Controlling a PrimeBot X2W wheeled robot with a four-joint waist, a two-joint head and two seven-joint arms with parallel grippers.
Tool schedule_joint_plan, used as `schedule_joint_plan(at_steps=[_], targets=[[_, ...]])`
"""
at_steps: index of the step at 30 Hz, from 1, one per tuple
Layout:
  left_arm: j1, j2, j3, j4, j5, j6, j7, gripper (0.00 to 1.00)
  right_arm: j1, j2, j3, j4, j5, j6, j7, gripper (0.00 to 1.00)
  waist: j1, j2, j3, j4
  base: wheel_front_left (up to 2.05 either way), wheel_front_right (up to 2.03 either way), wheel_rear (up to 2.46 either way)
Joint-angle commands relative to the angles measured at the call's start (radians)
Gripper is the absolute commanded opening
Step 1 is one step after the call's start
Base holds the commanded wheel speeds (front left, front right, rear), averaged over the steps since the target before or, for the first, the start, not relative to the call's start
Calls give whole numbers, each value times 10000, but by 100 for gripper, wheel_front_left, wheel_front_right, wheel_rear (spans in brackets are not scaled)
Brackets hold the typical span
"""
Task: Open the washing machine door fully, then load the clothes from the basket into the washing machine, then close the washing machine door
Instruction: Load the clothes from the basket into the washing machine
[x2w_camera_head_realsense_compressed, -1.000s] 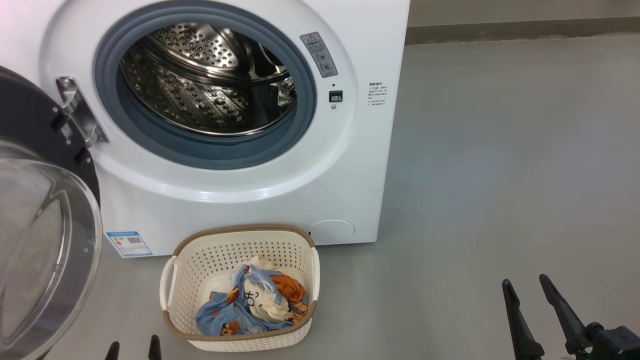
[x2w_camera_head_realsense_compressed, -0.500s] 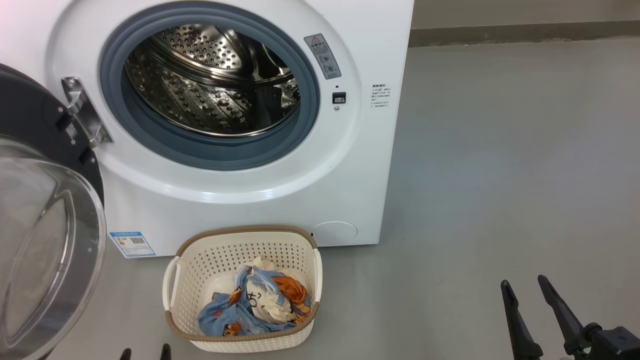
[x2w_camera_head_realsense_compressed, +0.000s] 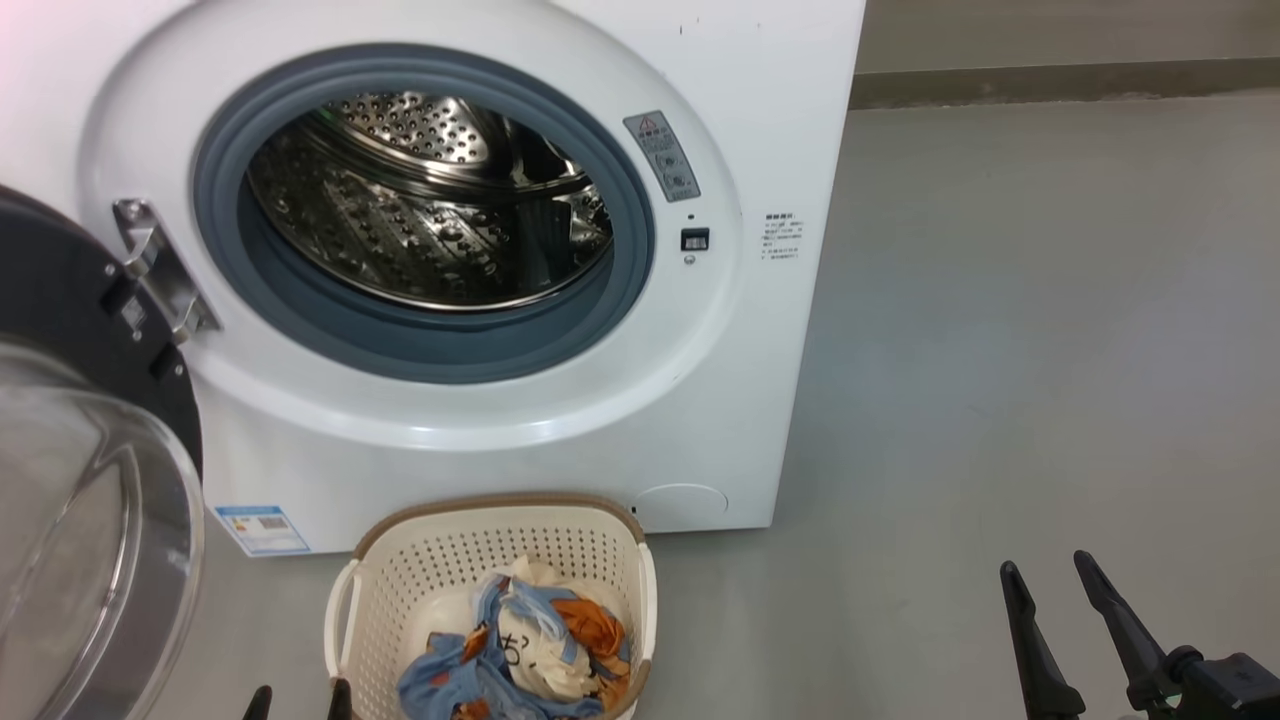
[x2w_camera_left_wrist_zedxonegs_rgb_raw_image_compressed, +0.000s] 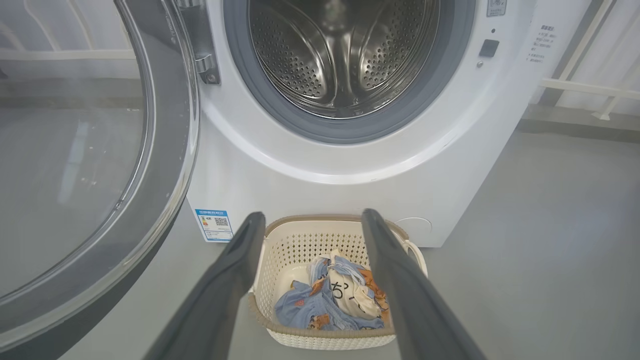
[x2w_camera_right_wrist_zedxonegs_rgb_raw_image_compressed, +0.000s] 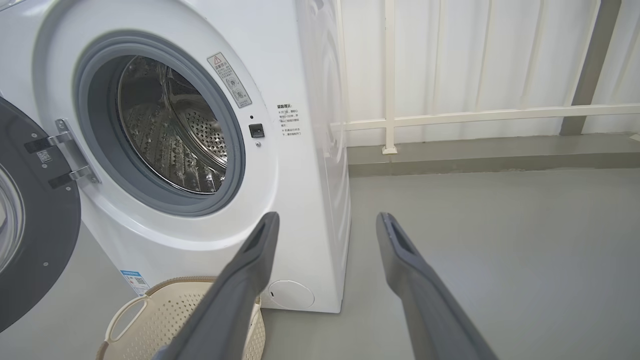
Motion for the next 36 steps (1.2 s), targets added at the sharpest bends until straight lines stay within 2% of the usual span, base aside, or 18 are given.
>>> schedule_joint_plan(at_steps=[1, 18, 26, 31, 36], targets=[[-320, 42, 302, -264, 102, 78, -135, 100, -160, -175, 241, -205, 89, 29, -118, 100, -1, 0, 1, -3, 77, -77, 0], [-279, 41, 154, -358, 71, 91, -135, 100, -128, -134, 245, -213, 94, 29, -118, 100, -1, 0, 14, 78, 11, -11, 0], [-287, 41, -264, -457, 141, 142, -135, 100, -187, -108, 297, -216, 105, 29, -118, 100, -1, 0, 278, -22, 0, 0, 0], [-653, 41, -655, -257, 251, 65, -135, 100, -370, -29, 368, -226, 154, 29, -118, 100, -1, 0, 895, -194, 0, 0, 0], [-1566, 41, -1122, 436, 513, 79, -19, 100, -808, 94, 540, -236, 215, 29, -118, 100, -1, 0, 1979, -452, 0, 0, 0]])
